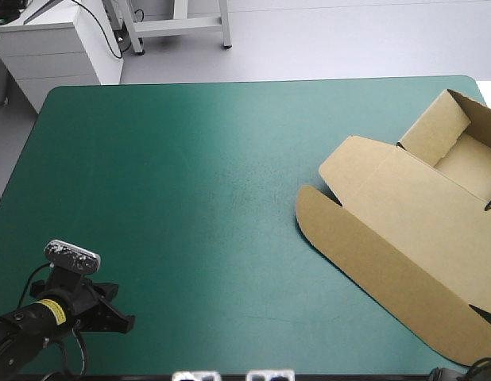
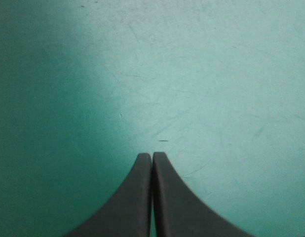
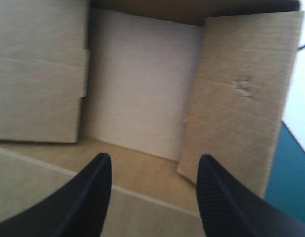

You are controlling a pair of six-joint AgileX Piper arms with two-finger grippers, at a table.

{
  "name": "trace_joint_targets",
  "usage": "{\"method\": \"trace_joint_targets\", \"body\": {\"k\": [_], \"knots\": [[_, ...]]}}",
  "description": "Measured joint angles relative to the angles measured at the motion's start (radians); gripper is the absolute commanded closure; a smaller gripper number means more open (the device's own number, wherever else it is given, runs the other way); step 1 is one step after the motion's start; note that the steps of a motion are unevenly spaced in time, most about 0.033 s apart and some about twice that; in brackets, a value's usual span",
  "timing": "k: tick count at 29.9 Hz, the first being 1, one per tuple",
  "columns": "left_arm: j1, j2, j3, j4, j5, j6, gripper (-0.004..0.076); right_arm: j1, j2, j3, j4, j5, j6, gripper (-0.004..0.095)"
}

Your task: Fold the box

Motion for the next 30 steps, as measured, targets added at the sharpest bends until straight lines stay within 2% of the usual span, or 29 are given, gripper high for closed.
{"method": "trace_joint_targets", "body": {"k": [3,6,9,14,19,30], "knots": [[0.0,0.0,0.0,0.037,0.001,0.0,0.0732,0.03,-0.138,0.075,0.057,0.003,-0.041,0.068],[0.0,0.0,0.0,0.052,0.001,0.0,0.0732,0.087,-0.272,0.146,0.065,0.005,-0.074,0.0851],[0.0,-0.001,0.0,0.054,0.001,0.001,0.0732,0.185,-0.406,0.23,0.07,0.006,-0.099,0.0925],[0.0,-0.037,0.032,0.054,-0.033,0.001,0.0732,0.343,-0.601,0.384,0.076,0.006,-0.123,0.0926],[0.0,-0.129,0.123,0.041,-0.043,0.001,0.0732,0.444,-0.791,0.57,0.075,0.005,-0.169,0.0926],[0.0,-0.323,0.149,0.024,-0.043,-0.012,0.0732,0.46,-1.108,1.056,0.102,-0.105,-0.27,0.0926]]}}
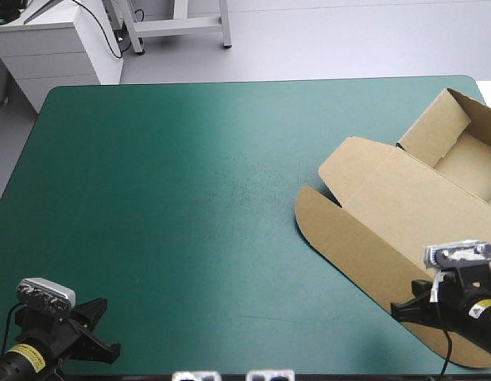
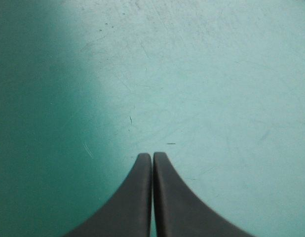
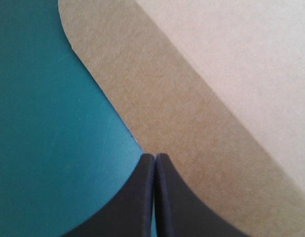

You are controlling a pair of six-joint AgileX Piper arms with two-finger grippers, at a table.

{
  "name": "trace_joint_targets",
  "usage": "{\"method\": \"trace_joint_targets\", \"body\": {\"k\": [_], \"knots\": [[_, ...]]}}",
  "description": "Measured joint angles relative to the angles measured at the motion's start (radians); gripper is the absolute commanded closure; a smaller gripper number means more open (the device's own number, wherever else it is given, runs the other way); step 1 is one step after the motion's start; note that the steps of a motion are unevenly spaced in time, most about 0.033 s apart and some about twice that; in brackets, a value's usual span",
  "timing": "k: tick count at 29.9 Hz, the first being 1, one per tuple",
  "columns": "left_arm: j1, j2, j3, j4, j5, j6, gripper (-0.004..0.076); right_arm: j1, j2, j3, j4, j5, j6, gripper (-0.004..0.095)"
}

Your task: Fold the box

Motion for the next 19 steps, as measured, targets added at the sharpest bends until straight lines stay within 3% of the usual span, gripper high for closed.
{"method": "trace_joint_targets", "body": {"k": [9,19], "knots": [[0.0,-0.009,0.002,0.0,-0.005,-0.06,0.0732,0.0,-0.188,0.214,0.021,-0.082,-0.025,0.0926],[0.0,-0.009,0.002,0.0,-0.008,-0.068,0.0732,0.0,-0.284,0.229,0.036,-0.08,-0.022,0.0928]]}}
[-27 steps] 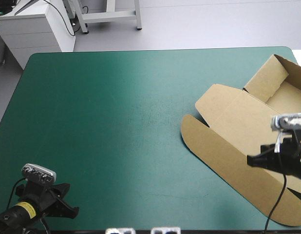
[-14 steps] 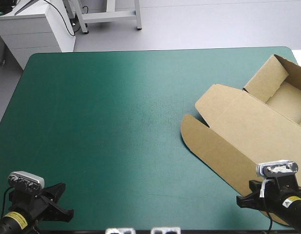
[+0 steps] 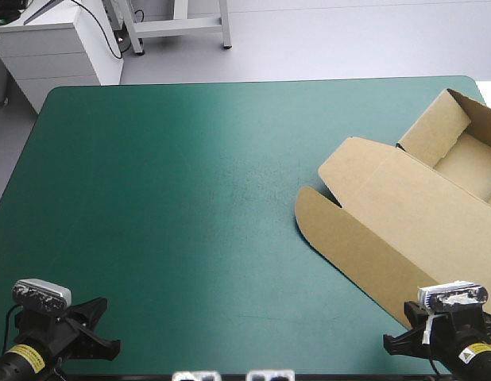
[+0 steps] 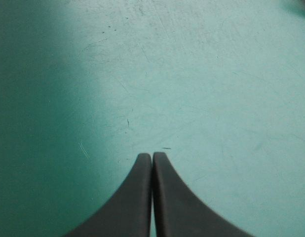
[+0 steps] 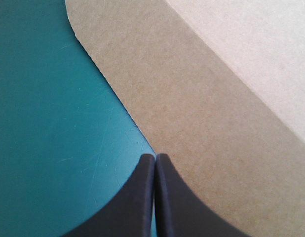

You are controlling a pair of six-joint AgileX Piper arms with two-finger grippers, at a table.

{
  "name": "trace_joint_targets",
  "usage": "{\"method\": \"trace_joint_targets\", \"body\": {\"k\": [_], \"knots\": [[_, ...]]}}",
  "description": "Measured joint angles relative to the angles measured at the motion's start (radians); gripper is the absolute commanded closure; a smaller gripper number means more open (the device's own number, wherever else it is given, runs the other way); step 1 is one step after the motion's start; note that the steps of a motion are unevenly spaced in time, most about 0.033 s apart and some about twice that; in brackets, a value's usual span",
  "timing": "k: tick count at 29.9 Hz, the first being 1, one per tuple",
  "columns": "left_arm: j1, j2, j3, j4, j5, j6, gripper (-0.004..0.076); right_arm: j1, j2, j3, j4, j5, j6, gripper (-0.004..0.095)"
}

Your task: Fold the box

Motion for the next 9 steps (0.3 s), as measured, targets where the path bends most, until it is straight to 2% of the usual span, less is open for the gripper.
{"method": "trace_joint_targets", "body": {"k": [9], "knots": [[0.0,0.0,0.0,0.0,0.0,0.0,0.0732,0.001,0.0,0.001,0.01,0.0,0.0,0.0928]]}}
